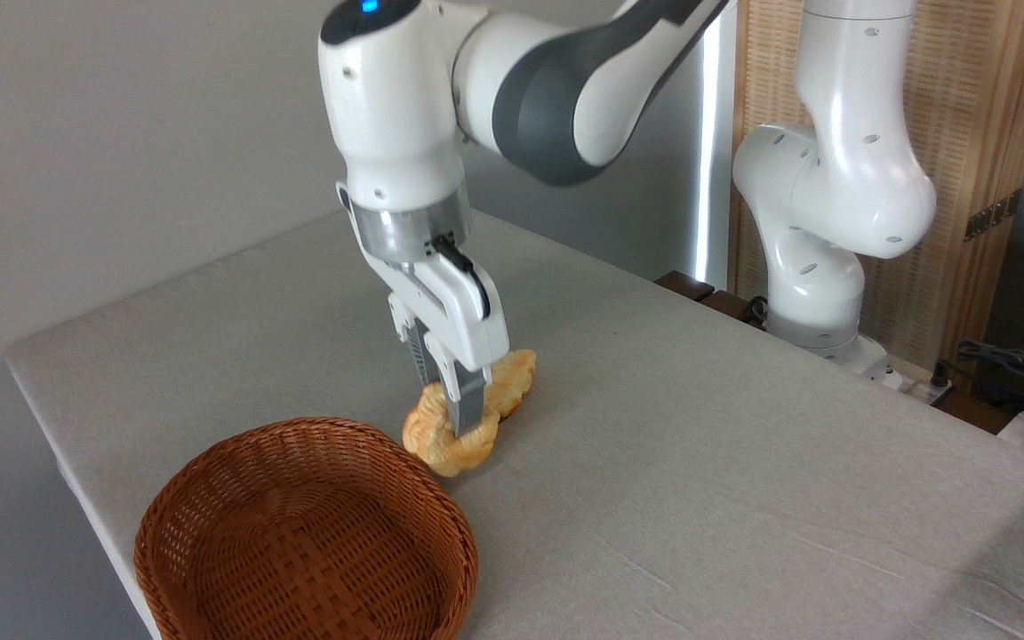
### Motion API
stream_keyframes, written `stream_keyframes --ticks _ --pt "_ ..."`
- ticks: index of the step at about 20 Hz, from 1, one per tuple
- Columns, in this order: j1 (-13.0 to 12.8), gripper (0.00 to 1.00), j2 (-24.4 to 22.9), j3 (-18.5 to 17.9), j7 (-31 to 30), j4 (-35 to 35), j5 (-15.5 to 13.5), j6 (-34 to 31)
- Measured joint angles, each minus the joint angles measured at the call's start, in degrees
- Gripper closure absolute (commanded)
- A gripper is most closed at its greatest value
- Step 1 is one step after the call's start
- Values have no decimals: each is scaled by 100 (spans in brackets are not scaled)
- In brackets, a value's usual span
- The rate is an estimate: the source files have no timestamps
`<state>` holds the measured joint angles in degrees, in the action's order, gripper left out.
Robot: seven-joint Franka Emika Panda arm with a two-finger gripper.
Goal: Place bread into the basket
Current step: 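Lift the bread piece and carry it toward the wicker basket, then lower the bread into the basket and open the gripper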
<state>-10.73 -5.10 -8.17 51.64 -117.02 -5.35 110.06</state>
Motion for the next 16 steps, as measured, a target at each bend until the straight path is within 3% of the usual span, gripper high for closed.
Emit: stream_keyframes --ticks 8,14,16 --pt "2 63 -99 -4 0 713 -107 -229" --pt "1 62 227 -2 -37 750 -210 727" --pt "1 58 407 -2 -62 751 -255 1124"
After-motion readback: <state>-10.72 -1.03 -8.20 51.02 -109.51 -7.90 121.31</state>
